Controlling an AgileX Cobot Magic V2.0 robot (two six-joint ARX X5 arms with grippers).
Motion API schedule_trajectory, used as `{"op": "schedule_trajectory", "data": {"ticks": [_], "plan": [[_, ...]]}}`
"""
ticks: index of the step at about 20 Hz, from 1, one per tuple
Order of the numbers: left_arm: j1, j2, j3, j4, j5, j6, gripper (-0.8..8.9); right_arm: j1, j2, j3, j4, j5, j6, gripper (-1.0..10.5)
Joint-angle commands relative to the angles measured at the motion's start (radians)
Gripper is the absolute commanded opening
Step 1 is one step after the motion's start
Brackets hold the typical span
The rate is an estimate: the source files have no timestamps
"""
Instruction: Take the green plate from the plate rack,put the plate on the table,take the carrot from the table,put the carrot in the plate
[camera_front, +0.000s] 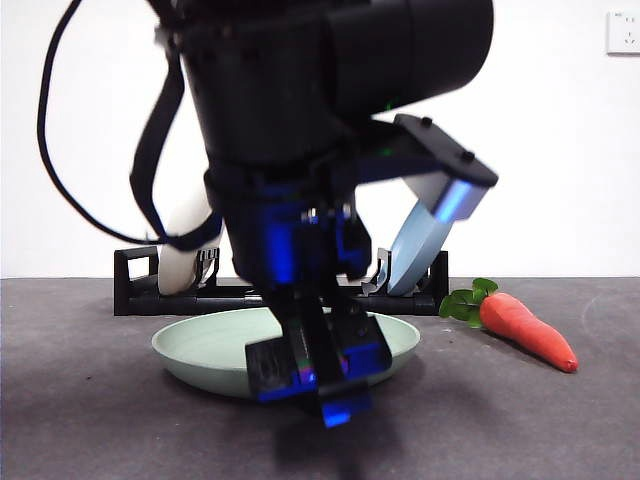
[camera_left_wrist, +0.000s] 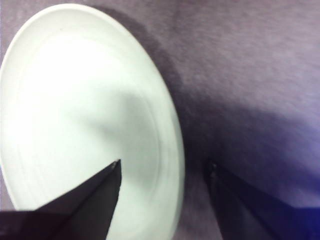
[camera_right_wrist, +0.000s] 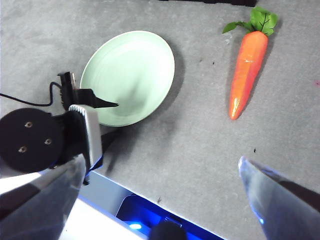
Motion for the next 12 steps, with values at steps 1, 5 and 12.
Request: {"op": "schedule_trajectory", "data": {"ticks": [1,5,12], "plan": [[-0.002,-0.050,0.061,-0.070,0.004,-0.060,2.88,0.002,0.011,0.001,0.026,0.000,0.012,6.0],[-0.002,-0.178,0.170,-0.174,0.111,-0.185,2.88,0.002,0.067,0.001,0.151,0.000,0.061,6.0],[-0.002,-0.506,0.242,-0.192,0.375,-0.409,2.87,0.014,0.357,0.001,0.391,0.022,0.075,6.0]]}}
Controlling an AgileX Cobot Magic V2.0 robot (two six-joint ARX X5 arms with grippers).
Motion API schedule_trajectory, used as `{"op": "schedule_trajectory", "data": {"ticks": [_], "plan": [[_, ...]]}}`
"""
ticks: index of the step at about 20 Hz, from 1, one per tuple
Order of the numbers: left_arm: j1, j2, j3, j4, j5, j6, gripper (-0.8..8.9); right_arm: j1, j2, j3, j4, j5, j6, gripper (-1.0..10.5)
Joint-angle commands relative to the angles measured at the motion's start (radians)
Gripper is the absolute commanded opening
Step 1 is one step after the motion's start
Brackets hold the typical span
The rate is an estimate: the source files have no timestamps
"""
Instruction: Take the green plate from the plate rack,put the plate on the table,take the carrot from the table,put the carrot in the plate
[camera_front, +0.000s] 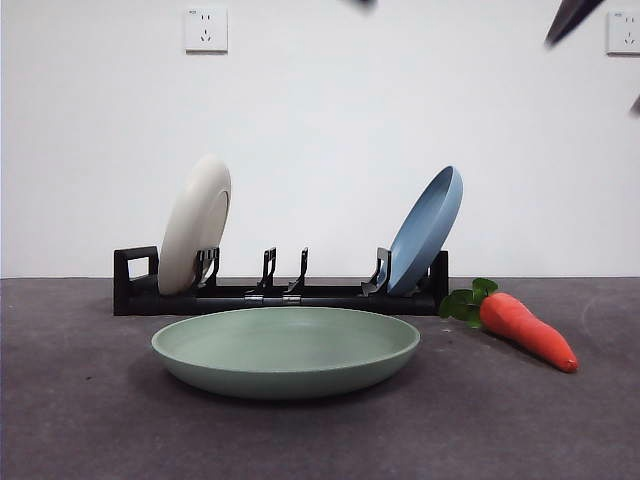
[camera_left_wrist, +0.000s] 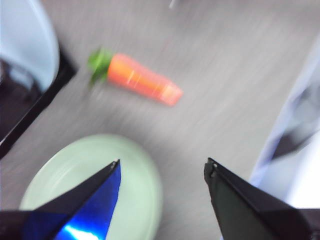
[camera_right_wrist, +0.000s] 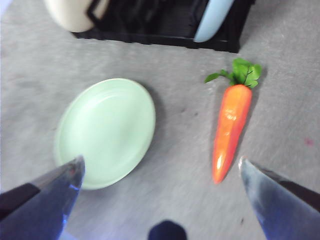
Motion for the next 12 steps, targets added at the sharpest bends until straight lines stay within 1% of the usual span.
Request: {"op": "schedule_trajectory", "data": {"ticks": [1,4,7,10,12], "plan": [[-0.002,-0.097,0.000,-0.010,0.029,-0.082,2.87,0.025,0.118,0.001,0.070,0.046,0.010,6.0],[-0.002,-0.202,0.000,-0.030,0.049,-0.106,2.87,0.072,0.274,0.001,0.170,0.121,0.010,6.0],[-0.002,-0.272,0.000,-0.063,0.050,-0.124,2.87,0.132,0.427,0.001,0.290,0.238,0.009,6.0],[-0.003,-0.298,0.000,-0.101,0.050,-0.145,2.87,0.168,0.542,0.001,0.400,0.332,0.010,6.0],[-0.003,-0.299,0.000,-0.127,0.049,-0.146,2.87,0.180,0.598,0.001,0.457,0.366,0.018,5.9]]}}
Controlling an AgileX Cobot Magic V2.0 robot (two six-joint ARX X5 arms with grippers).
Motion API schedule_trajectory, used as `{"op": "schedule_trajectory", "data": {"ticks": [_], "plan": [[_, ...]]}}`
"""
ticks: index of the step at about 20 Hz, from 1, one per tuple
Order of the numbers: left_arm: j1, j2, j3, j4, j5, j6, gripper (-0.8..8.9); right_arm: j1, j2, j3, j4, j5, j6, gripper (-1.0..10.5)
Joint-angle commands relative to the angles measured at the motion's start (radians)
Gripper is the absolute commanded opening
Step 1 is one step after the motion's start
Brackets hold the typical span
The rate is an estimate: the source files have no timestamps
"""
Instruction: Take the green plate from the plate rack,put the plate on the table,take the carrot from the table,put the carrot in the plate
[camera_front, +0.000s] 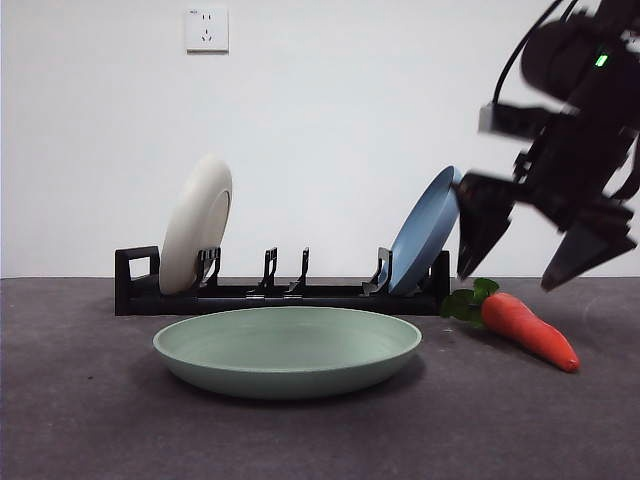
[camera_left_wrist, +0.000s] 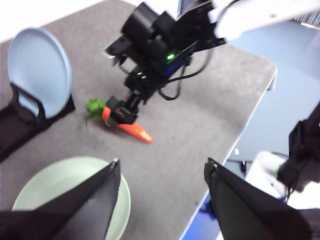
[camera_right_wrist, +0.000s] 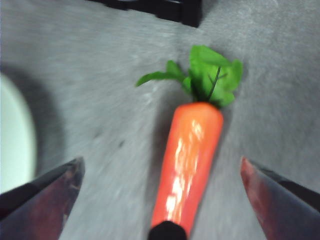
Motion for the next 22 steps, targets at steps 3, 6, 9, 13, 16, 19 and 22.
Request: {"op": "schedule_trajectory", "data": {"ticks": [3,6,9,13,16,19,22], "plan": [[-0.003,-0.001,0.000,-0.026,0.000,-0.024,2.87,0.009,0.088,0.001,0.091,0.050,0.042,5.8],[-0.003,-0.001,0.000,-0.026,-0.004,-0.031,2.86,0.009,0.116,0.001,0.113,0.070,0.045,4.4],[-0.003,-0.001,0.000,-0.026,-0.007,-0.031,2.86,0.009,0.124,0.001,0.125,0.069,0.050,4.3],[-0.003,-0.001,0.000,-0.026,-0.008,-0.031,2.86,0.008,0.130,0.001,0.137,0.068,0.050,3.4],[-0.003,-0.001,0.000,-0.021,-0.008,-0.031,2.86,0.009,0.136,0.001,0.134,0.067,0.050,3.5],[-0.003,-0.001,0.000,-0.019,-0.008,-0.031,2.86,0.009,0.136,0.001,0.132,0.067,0.057,3.5],[-0.003,-0.001,0.000,-0.011,-0.008,-0.033,2.86,0.009,0.145,0.001,0.129,0.067,0.077,3.4]]}}
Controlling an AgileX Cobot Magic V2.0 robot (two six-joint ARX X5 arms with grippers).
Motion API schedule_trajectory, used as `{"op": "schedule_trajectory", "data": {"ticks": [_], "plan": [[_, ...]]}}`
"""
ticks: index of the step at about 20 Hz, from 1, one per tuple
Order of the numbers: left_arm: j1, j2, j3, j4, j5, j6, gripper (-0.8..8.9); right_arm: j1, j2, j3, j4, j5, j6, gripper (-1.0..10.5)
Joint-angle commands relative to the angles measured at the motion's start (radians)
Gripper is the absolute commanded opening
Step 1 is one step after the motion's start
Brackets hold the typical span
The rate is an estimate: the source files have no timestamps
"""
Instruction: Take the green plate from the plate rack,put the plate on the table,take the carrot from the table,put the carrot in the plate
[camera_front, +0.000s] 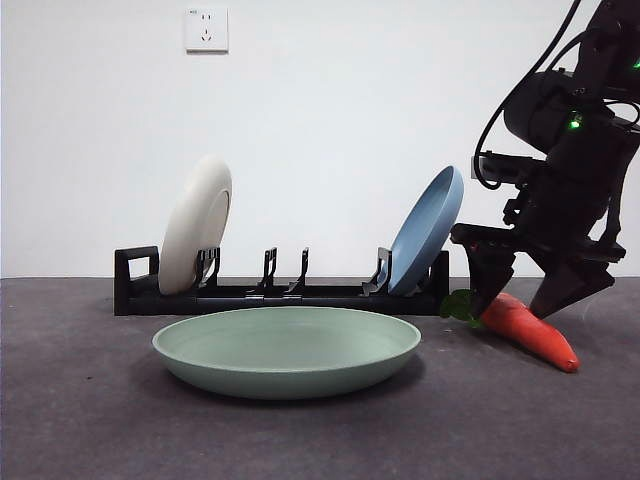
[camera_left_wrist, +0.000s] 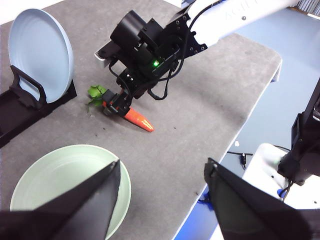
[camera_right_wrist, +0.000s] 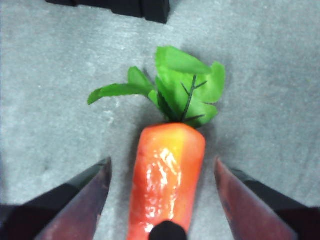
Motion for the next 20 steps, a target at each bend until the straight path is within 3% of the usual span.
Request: {"op": "schedule_trajectory", "data": {"ticks": [1,8,14,20], "plan": [[-0.003,-0.002,0.000,0.013,-0.002,-0.011,2.86,0.002,0.024,0.001,-0.002,0.002,0.018,3.4],[-0.003,-0.002,0.000,0.013,-0.002,-0.011,2.85,0.003,0.030,0.001,-0.018,-0.006,0.018,-0.2],[-0.001,-0.002,0.000,0.013,-0.011,-0.006,2.84,0.078,-0.107,0.001,-0.048,-0.056,0.038,-0.2],[-0.001,-0.001,0.000,0.004,-0.029,-0.002,2.84,0.325,-0.146,0.001,0.058,-0.053,0.111,-0.2]]}}
